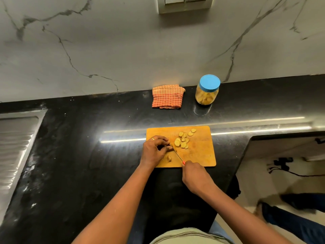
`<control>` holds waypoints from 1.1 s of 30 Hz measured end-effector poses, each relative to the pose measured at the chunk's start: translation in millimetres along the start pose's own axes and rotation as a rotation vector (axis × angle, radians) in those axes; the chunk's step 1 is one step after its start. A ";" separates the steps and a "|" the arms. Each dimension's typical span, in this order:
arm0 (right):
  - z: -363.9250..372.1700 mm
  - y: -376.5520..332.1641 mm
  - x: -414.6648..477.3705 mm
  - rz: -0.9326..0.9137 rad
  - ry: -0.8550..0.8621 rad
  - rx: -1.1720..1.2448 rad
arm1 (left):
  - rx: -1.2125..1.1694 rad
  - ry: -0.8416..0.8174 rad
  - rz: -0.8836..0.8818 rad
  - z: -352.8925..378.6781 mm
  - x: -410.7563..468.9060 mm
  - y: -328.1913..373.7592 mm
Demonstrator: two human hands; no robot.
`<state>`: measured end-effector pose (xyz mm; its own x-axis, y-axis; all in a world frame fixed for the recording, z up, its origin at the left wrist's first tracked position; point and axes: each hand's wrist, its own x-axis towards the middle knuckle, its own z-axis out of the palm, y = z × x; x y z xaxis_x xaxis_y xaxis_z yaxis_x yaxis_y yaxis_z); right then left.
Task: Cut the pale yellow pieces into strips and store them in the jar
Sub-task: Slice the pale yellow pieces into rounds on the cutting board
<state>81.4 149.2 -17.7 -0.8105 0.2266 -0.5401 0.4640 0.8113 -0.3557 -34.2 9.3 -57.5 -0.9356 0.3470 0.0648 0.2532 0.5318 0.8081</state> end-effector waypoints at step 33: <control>-1.0 -5.5 7.7 -0.138 0.154 -0.031 | 0.046 0.025 0.086 -0.9 0.3 -6.2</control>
<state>72.2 147.0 -19.1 -0.9119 0.1895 -0.3642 0.3352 0.8559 -0.3938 -36.3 5.5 -62.0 -0.9156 0.3736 0.1484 0.3437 0.5360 0.7711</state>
